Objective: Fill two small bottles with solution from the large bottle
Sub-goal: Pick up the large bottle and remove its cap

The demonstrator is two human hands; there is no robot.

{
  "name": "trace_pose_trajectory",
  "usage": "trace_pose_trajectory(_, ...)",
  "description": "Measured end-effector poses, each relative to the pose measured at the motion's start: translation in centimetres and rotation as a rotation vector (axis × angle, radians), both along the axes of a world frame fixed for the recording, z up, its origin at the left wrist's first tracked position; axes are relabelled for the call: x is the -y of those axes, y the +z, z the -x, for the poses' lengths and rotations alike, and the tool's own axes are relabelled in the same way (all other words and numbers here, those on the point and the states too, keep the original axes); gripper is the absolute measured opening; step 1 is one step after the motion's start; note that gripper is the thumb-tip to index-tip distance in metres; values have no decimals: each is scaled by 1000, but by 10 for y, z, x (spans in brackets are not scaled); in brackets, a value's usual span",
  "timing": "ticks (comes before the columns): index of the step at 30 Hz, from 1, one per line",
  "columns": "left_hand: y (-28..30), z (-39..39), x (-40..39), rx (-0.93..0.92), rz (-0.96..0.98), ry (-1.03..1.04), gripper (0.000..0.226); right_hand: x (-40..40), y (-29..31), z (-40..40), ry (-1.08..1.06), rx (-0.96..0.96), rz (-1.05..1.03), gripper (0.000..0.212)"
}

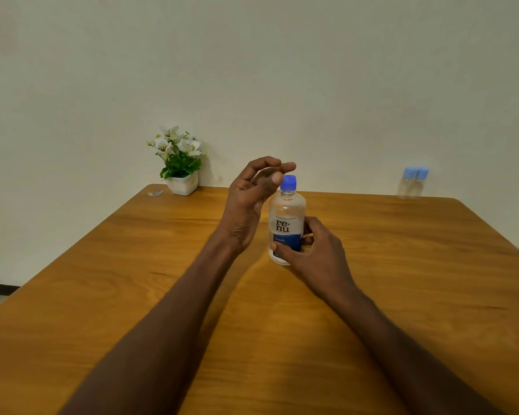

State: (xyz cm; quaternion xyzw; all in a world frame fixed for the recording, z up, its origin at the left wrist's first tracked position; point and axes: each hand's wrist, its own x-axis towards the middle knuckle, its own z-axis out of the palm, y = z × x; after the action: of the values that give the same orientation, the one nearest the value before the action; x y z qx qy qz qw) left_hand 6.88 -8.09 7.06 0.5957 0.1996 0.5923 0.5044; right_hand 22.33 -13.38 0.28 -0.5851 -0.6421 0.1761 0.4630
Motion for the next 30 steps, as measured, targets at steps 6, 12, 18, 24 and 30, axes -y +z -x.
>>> trace_pose_trajectory(6, 1, -5, 4, -52, 7, 38, 32, 0, -3, -3, 0, 14, -12, 73)
trace_pose_trajectory(12, 11, -5, 7, 90, 87, 111, 34, 0, -2, -3, 5, 34, -20, 73)
trace_pose_trajectory(18, -20, 27, 15, -91, 154, 432, 32, 4, 1, -4, 3, 41, -35, 69)
trace_pose_trajectory(24, -45, 47, 30, -644, 154, 586, 27, 4, 1, -3, -30, 75, -16, 76)
trace_pose_trajectory(30, -53, 52, 28, -951, 100, 523, 30, 5, 1, -3, -43, 92, -5, 85)
